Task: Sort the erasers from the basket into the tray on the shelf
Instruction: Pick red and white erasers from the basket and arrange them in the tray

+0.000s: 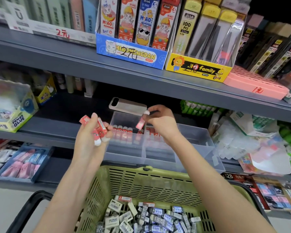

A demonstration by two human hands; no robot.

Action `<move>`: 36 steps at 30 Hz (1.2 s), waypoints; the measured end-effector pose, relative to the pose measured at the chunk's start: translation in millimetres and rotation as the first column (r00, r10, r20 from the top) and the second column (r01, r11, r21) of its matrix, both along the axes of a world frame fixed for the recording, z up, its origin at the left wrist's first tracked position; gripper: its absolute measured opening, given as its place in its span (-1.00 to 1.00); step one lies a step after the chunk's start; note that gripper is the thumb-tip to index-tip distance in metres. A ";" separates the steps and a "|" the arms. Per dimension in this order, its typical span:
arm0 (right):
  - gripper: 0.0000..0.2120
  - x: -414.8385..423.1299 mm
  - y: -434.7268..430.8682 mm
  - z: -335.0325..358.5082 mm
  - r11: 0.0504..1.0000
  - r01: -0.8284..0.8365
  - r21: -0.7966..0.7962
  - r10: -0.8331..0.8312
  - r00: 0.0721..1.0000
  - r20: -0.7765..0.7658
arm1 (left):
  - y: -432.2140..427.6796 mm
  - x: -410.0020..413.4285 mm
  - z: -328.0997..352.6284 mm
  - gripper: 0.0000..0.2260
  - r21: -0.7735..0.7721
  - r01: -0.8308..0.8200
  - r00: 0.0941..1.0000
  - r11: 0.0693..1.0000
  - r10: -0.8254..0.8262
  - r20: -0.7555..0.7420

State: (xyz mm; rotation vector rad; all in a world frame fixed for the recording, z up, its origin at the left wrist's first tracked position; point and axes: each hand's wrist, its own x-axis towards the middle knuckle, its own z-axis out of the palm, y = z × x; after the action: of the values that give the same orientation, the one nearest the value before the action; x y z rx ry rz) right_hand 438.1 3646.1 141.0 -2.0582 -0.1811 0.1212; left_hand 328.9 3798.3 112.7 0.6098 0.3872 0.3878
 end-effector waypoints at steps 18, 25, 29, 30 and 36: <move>-0.87 24.0 21.4 -25.0 0.703 0.014 -0.711 0.247 0.933 0.263 | 2.0 -2.2 -7.6 -0.98 0.086 -0.008 1.000 0.996 0.006 0.027; -0.87 18.9 18.7 -29.9 0.788 0.006 -0.615 0.267 0.897 0.351 | -4.9 -2.8 -4.4 -0.98 0.158 0.010 1.000 0.987 -0.011 0.010; -0.87 18.2 20.4 -33.3 0.713 0.041 -0.700 0.321 0.869 0.377 | -6.0 -4.1 -2.9 -0.99 0.177 0.008 1.000 0.984 -0.007 -0.002; -0.87 17.7 19.8 -33.8 0.696 0.022 -0.718 0.349 0.863 0.365 | -5.8 -4.2 -2.9 -0.99 0.181 0.009 1.000 0.983 -0.008 -0.003; -0.88 16.6 19.1 -22.2 0.737 -0.180 -0.651 0.338 0.933 0.124 | -6.3 -3.3 -2.0 -0.98 0.205 0.013 1.000 0.979 -0.011 -0.011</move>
State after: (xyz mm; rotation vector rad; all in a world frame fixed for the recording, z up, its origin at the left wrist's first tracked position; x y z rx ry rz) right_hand 454.8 3665.2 118.8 -2.7172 -0.6605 0.1212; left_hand 325.6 3792.0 110.7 0.8153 0.3546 0.4163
